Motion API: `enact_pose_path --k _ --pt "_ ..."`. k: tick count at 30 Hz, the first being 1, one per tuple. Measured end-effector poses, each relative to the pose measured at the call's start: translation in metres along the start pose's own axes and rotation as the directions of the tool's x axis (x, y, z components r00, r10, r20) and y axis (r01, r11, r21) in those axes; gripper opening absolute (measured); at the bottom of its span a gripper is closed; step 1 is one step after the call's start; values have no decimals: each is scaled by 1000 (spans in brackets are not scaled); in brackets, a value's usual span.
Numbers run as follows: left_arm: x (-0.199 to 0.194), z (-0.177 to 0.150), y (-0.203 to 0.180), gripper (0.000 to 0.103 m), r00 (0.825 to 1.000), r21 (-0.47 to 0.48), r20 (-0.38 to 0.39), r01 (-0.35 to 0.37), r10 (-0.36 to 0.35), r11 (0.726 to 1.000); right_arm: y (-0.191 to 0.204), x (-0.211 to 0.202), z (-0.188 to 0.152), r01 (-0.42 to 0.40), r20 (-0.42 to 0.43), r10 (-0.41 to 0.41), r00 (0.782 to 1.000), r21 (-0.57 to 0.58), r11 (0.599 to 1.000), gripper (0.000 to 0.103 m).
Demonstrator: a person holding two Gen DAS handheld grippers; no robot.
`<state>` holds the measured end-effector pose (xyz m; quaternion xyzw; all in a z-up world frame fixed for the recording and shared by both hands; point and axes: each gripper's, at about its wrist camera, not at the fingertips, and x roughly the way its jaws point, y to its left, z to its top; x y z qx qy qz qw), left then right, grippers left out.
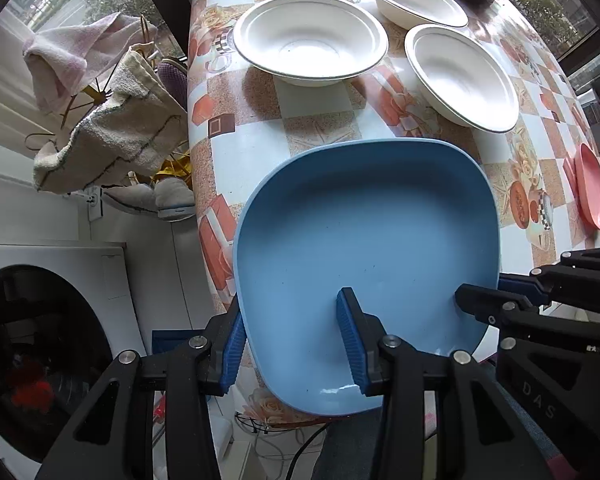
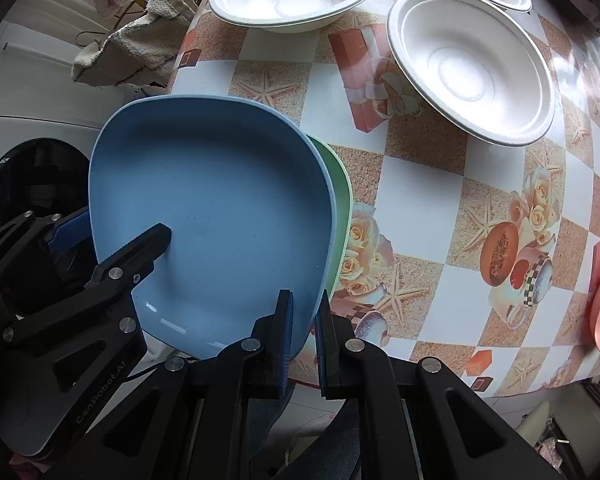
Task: Organize plates and bowls
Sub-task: 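Lift the blue plate with both grippers and lower it onto the green plate, then open both grippers to release the blue plate on the green plate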
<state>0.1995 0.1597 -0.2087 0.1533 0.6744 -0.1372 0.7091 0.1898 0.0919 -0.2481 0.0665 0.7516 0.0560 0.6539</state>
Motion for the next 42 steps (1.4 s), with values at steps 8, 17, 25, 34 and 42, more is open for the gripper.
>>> enact_pose_path --k 8,17,25,34,42 --pt "17 -2 7 50 1000 -33 -19 10 -11 999 1 10 9 26 -1 -26 1000 -5 1000 13" --pt "3 -10 25 78 994 -156 105 41 -25 987 -21 -1 7 97 -3 -97 995 -4 995 99" --pt "-18 -6 32 82 977 -237 191 135 -90 962 -70 -13 -4 125 -20 -123 992 123 985 101" --pt "-23 -3 0 82 983 -183 164 116 -86 976 -106 -20 -19 107 -22 -105 994 148 983 101" --pt "-34 6 -52 82 987 -202 162 42 -9 979 -160 -37 -31 63 20 -66 998 111 992 101"
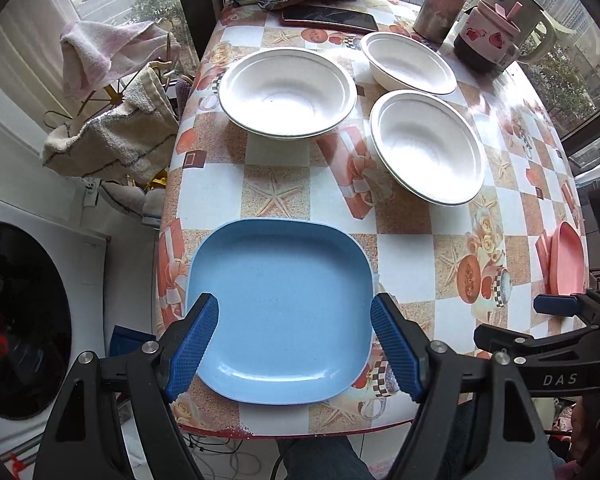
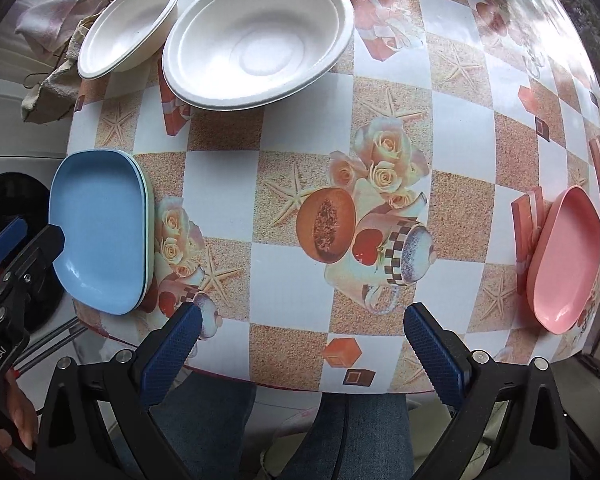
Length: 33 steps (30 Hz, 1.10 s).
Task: Organize plates and bowls
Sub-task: 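Move both grippers toward the pink plate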
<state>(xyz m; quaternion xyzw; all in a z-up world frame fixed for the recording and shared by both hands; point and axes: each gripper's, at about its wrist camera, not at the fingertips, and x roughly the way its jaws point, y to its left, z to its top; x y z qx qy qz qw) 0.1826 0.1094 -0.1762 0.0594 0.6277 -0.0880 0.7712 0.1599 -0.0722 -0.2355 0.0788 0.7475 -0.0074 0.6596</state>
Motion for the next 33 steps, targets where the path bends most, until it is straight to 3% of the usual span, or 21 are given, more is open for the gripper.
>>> enact_pose_path --k 3,10,19,27,33 --pt "-4 -3 -29 82 998 2 -3 -56 56 998 -40 -11 0 -27 16 27 1000 -14 1000 101" --pt "-17 -23 -102 82 994 -11 -27 -106 106 994 -118 -35 -12 -76 34 77 996 -20 997 101" --pt "-30 -33 -177 82 989 33 -32 -145 147 989 -174 -47 -12 -120 37 119 992 5 993 101" --pt "-15 -23 -226 82 986 146 -82 -135 148 980 -242 -38 -26 -164 38 160 986 162 973 101" --pt "8 0 -279 82 986 277 -123 -73 111 958 -307 -38 -43 -132 62 119 991 313 940 101"
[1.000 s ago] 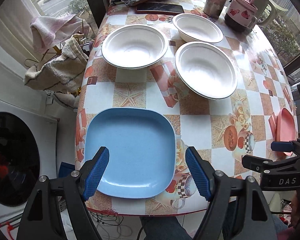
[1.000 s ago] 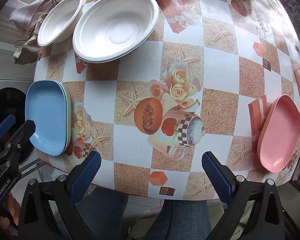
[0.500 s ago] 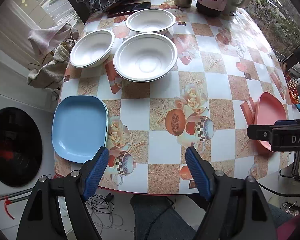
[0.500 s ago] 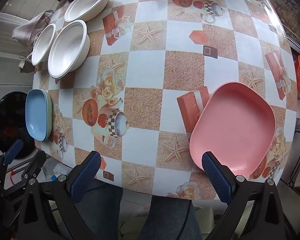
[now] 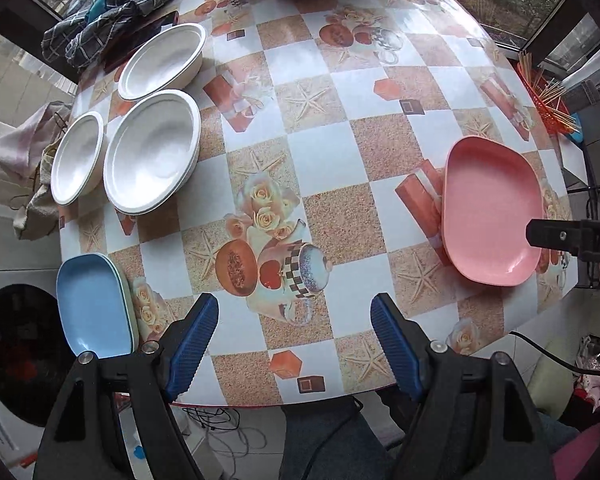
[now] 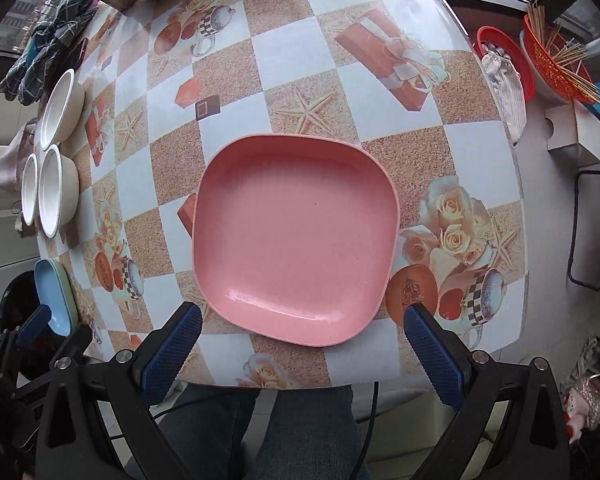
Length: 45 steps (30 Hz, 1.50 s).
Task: Organize plates and bowls
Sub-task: 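Move both grippers toward the pink plate, then close both grippers on the rim of the pink plate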
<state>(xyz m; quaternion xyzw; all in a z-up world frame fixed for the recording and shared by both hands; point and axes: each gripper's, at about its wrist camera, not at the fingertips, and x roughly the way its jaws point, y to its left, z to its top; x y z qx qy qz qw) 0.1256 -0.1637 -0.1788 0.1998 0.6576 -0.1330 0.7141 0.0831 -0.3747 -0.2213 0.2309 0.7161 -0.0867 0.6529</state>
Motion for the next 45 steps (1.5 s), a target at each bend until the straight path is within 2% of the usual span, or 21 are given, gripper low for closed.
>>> enact_pose_path --k 5,8,14,17,20,23,29,33,35,39,42,43,45 --pt "16 29 -43 82 999 110 -21 39 -37 993 -45 11 -1 42 -30 -39 999 98 994 101" --pt "31 43 -64 82 999 150 -35 40 -35 988 -60 20 -2 59 -61 -52 997 114 992 101" --pt "53 64 -86 82 996 133 -42 80 -75 988 -75 29 0 85 -77 -76 994 126 988 101" --pt "64 73 -93 82 997 139 -36 69 -65 988 -74 32 10 87 -55 -80 995 133 987 101" --pt "74 79 -99 82 999 153 -17 44 -42 987 -67 42 20 132 -57 -126 990 111 985 101" --pt "86 83 -105 82 999 160 -30 46 -42 986 -64 53 27 160 -65 -154 986 100 982 101" --pt "92 93 -112 87 996 135 -6 85 -84 987 -55 60 26 202 -72 -198 978 59 978 102" --pt "103 98 -109 103 996 78 -18 85 -83 993 -58 59 27 173 -75 -168 983 66 983 103" --pt "110 98 -106 103 991 35 -27 129 -128 991 -62 62 29 169 -78 -164 983 69 983 103" --pt "111 100 -107 103 992 23 -20 125 -124 992 -68 64 34 161 -90 -155 984 67 985 103" --pt "111 101 -105 103 992 4 -43 123 -122 992 -69 66 41 176 -127 -165 978 75 982 103" --pt "112 103 -104 102 990 -3 -55 126 -126 992 -70 66 43 184 -129 -173 976 86 979 102" --pt "111 109 -94 100 989 -2 -73 128 -128 992 -65 63 42 191 -112 -182 977 74 979 93"
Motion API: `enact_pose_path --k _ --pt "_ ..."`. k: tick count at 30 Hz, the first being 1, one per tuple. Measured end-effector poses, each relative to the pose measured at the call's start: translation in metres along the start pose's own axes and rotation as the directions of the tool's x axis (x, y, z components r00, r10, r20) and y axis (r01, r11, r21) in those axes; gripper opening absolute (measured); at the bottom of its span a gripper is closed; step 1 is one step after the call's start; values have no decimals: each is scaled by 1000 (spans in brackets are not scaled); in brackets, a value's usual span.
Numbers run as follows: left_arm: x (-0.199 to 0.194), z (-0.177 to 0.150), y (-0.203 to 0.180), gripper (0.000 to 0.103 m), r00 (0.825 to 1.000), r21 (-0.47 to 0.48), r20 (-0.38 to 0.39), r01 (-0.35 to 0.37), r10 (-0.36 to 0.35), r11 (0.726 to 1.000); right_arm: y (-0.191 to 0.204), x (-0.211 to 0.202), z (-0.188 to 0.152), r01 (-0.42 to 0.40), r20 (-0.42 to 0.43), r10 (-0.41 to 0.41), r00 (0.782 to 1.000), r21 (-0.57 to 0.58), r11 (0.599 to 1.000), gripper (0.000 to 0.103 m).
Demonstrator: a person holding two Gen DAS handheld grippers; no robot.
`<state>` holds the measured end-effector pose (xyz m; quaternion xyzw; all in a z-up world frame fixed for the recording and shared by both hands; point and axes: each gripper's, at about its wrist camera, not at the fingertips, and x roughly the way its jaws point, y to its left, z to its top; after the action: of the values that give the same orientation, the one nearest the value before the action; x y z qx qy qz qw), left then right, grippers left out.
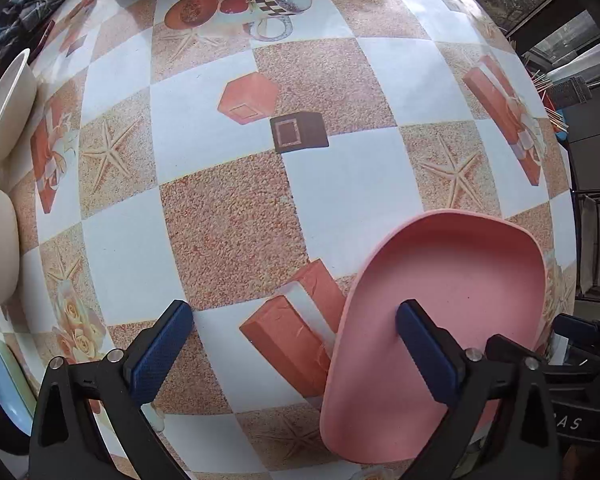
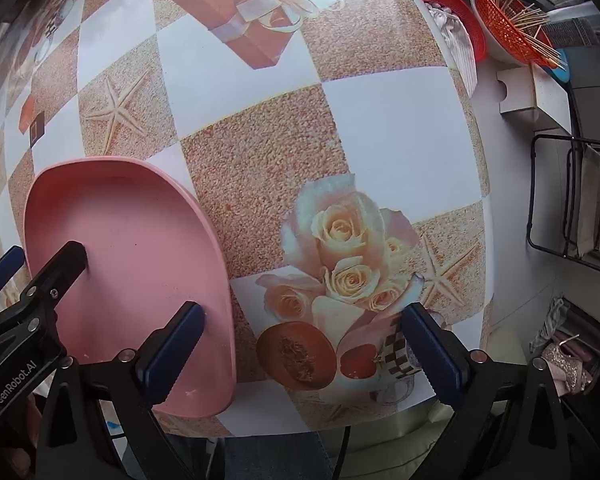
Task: Organize plates and bowls
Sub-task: 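Close both grippers on the rim of the pink plate, then carry the pink plate with both grippers over the blue and green stack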
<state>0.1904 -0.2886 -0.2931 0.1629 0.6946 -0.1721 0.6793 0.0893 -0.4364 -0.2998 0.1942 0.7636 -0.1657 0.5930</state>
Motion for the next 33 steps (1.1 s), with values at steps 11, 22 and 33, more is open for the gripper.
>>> enact_pose_path --k 11,22,33 --pt "-16 -5 -28 56 1000 149 19 20 -23 989 44 -11 -15 -27 44 37 998 -195 980 23" --pt "-24 -64 77 49 1000 -161 3 -30 31 987 154 -1 -38 -53 -8 57 998 -487 872 20" --pt "-23 -85 120 54 999 -336 44 28 -14 941 203 8 -39 -40 -41 19 999 -582 812 22"
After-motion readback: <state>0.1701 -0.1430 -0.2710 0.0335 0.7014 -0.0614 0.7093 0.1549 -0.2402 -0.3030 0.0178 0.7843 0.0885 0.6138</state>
